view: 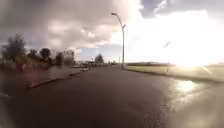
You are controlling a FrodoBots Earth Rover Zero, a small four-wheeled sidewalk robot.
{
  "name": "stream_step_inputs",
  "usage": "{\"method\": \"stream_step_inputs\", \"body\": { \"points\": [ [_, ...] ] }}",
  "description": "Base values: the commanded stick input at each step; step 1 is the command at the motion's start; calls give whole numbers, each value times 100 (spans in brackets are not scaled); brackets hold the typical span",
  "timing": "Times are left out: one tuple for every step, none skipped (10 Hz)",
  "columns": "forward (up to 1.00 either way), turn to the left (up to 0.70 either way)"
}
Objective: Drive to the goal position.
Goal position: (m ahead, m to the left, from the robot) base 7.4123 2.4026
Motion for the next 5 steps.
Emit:
{"method": "stream_step_inputs", "body": {
  "points": [
    [70,0],
    [70,0],
    [70,0],
    [70,0],
    [70,0]
  ]
}}
